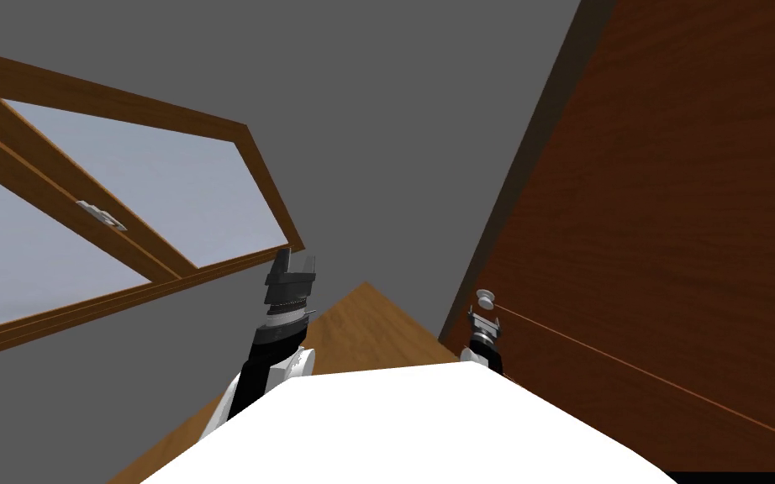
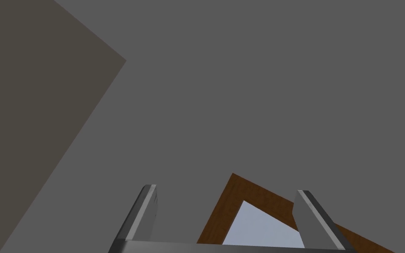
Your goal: Pull the door open
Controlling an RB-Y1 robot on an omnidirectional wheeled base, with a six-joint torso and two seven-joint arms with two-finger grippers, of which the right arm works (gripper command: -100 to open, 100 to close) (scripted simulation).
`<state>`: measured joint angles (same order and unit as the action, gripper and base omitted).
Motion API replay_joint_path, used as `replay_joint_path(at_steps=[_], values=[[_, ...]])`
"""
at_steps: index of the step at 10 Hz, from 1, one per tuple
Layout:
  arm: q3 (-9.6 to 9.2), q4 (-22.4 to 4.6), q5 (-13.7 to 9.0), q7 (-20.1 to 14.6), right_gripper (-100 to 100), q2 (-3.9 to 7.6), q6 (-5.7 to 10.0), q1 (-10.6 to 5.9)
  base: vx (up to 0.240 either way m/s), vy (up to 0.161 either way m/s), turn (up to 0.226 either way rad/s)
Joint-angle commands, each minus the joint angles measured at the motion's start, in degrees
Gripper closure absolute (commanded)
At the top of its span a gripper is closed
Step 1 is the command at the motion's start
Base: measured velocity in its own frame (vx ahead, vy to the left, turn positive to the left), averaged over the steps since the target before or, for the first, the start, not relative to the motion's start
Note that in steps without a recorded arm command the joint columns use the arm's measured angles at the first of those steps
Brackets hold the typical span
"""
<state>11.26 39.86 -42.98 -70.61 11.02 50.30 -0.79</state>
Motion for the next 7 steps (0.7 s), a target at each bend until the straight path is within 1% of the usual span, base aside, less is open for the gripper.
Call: replay_joint_path(at_steps=[1,6,7], values=[[0.00,-0.50,0.48,-1.86,-100,1.05,-0.01,0.67,0.093,0.002,-0.005],[0.06,-1.31,1.86,-6.94,-100,4.16,-0.25,3.03,0.096,-0.008,-0.003],[0.08,-1.58,2.31,-8.63,-100,5.20,-0.33,3.82,0.124,0.005,-0.002]])
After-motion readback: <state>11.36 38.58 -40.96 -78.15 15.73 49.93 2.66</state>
